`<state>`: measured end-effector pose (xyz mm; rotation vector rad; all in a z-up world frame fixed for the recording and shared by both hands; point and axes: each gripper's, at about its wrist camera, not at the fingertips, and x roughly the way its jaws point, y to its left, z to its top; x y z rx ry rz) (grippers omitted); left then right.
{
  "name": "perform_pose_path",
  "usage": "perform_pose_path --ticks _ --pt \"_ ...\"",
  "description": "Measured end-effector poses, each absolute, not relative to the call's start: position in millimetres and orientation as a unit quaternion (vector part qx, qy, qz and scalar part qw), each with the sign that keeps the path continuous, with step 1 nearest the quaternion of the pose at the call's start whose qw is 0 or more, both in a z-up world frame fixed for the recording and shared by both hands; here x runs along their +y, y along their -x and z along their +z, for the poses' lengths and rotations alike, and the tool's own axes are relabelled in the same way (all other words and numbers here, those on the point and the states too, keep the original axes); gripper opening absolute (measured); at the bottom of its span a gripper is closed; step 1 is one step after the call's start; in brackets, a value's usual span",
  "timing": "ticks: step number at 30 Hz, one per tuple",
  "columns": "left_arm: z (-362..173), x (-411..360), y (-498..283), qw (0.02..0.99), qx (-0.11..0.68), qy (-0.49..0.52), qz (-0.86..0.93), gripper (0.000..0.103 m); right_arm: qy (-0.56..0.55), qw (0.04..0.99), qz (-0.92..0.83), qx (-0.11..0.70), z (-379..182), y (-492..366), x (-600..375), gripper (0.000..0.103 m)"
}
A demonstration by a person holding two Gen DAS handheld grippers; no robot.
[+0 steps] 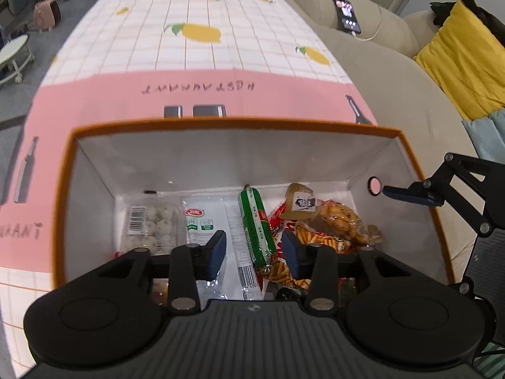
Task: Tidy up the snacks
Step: 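Lower both snacks into the orange box and open both tools, then lift both open tools up out of the box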
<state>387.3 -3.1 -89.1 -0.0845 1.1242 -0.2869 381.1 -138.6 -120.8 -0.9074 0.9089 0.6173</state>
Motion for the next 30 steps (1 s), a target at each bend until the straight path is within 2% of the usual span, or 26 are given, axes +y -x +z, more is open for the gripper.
perform_pose_path --ticks 4,11,20,23,26,28,30 --pt "-68.4 -3.3 -369.7 0.849 0.511 0.021 -0.131 0.057 0.414 0.76 0.283 0.414 -103.5 -367.0 -136.4 0.063" --pt "-23.2 1.4 -331.9 0.885 0.452 -0.002 -0.111 0.06 0.381 0.791 0.254 0.406 -59.3 -337.7 -136.8 0.068" --pt "49.0 6.6 -249.5 0.943 0.319 -0.042 -0.087 0.062 0.208 0.878 0.173 0.394 19.1 -297.3 -166.4 0.068" --pt "66.0 8.0 -220.3 0.954 0.29 -0.048 -0.066 0.07 0.127 0.901 0.162 0.383 41.7 -278.6 -180.3 0.071" --pt "77.4 9.3 -192.4 0.96 0.271 -0.036 -0.058 0.078 0.06 0.917 0.161 0.361 55.3 -253.3 -189.6 0.078" --pt "82.4 8.8 -173.7 0.966 0.252 -0.029 -0.056 0.091 0.033 0.928 0.146 0.342 62.4 -233.1 -192.7 0.08" --pt "83.9 8.7 -161.7 0.969 0.243 -0.023 -0.041 0.093 0.023 0.939 0.127 0.319 63.8 -210.6 -190.5 0.084"
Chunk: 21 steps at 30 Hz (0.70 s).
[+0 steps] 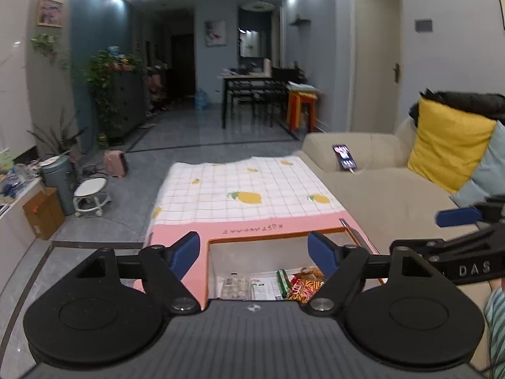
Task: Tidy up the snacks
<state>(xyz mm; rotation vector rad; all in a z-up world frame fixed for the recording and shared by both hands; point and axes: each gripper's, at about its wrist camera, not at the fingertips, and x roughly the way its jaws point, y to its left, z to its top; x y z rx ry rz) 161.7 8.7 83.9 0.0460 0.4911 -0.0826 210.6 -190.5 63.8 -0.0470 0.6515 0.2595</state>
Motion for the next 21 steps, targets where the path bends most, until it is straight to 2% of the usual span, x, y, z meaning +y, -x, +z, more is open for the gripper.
perform_pose_path --ticks 2,4,8,16,21 --pt "82.1 6.7 -152.5 0.973 0.231 -0.021 -0.015 0.094 0.012 0.946 0.116 0.303 63.1 -190.8 -188.1 0.085" --pt "78.5 4.6 -146.9 0.976 0.215 -0.027 0.01 0.094 0.001 0.952 0.104 0.289 61.5 -173.6 -185.4 0.091" --pt "64.0 6.0 -139.6 0.979 0.203 -0.027 0.017 0.094 -0.029 0.96 0.072 0.269 51.4 -148.4 -183.0 0.092" --pt "19.6 8.3 -149.6 0.955 0.295 0.001 0.017 0.094 0.03 0.962 0.026 0.271 8.2 -139.6 -161.7 0.093" --pt "1.3 -2.3 -153.5 0.948 0.318 -0.03 0.014 0.094 0.009 0.951 0.029 0.309 -21.6 -145.9 -165.3 0.094"
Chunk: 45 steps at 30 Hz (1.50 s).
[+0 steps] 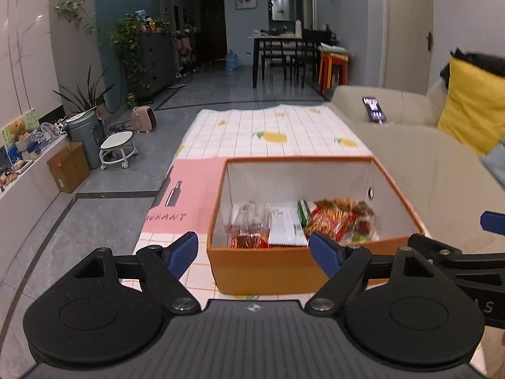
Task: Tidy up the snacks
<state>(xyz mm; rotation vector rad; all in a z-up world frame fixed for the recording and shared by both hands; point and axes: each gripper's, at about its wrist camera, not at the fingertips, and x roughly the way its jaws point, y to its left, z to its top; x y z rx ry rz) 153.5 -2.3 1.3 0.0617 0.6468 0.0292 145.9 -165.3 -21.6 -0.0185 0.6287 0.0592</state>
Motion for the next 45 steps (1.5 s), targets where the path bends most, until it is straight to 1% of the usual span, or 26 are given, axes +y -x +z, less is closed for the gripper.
perform_pose_path --ticks 3,10,45 --pt "-7.0 -3.7 -152.9 0.943 0.331 -0.032 0.01 0.094 0.003 0.945 0.026 0.326 -33.6 -151.2 -168.0 0.094" --pt "-14.8 -9.7 -146.3 0.94 0.338 -0.042 0.008 0.094 -0.003 0.944 0.025 0.33 -38.9 -155.8 -172.8 0.095" --pt "-12.1 -8.1 -149.7 0.938 0.345 -0.041 0.021 0.094 0.007 0.95 0.03 0.31 -25.8 -142.7 -168.3 0.095"
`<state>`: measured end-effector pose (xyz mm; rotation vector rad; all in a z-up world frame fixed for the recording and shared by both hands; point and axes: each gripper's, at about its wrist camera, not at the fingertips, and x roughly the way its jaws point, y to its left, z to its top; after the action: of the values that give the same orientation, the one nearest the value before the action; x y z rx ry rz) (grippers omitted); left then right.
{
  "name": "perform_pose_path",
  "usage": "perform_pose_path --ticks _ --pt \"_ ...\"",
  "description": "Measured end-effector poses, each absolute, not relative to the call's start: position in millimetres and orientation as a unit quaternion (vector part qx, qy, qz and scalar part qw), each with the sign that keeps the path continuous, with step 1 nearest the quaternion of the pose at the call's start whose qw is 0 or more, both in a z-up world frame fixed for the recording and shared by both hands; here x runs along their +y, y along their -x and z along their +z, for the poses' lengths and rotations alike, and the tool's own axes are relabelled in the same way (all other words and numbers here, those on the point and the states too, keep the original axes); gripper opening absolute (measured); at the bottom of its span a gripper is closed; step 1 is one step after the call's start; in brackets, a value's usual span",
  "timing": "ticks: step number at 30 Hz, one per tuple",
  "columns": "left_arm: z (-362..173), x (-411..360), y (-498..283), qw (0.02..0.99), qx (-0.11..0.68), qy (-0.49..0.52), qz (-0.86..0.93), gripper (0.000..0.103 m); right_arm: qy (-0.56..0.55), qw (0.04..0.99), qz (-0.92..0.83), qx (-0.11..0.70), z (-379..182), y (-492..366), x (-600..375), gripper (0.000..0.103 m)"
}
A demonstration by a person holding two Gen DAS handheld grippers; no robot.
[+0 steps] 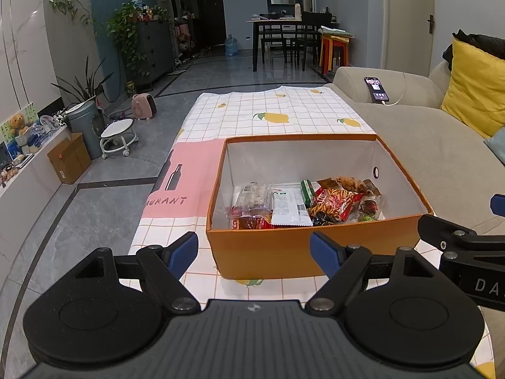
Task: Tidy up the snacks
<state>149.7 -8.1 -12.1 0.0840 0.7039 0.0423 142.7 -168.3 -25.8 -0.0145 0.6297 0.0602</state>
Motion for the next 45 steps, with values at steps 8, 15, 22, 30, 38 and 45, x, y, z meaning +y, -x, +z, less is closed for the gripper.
perform_pose_path --ticks 8,15,22,30,38,45 --pt "-11.6 -8.2 -149.8 0.938 0.343 -0.042 0.021 0.094 0.006 0.952 0.031 0.304 -23.7 -141.0 -169.0 0.095" --pt "-9.7 -7.0 -149.9 0.938 0.342 -0.04 0.022 0.094 0.007 0.953 0.031 0.301 -20.8 -141.2 -168.6 0.095" --pt "-7.5 -6.7 -150.6 0.938 0.343 -0.04 0.023 0.094 0.01 0.954 0.033 0.299 -21.0 -140.2 -167.0 0.095" --pt "-7.1 -6.7 -150.8 0.938 0.343 -0.037 0.025 0.094 0.01 0.954 0.033 0.299 -20.6 -142.0 -166.8 0.096" --pt "-7.4 -5.9 -148.0 0.939 0.341 -0.036 0.029 0.094 0.011 0.954 0.034 0.299 -21.7 -142.7 -166.9 0.096" --pt "-4.7 -4.7 -146.2 0.939 0.339 -0.034 0.032 0.094 0.011 0.953 0.034 0.3 -22.3 -142.7 -168.8 0.096"
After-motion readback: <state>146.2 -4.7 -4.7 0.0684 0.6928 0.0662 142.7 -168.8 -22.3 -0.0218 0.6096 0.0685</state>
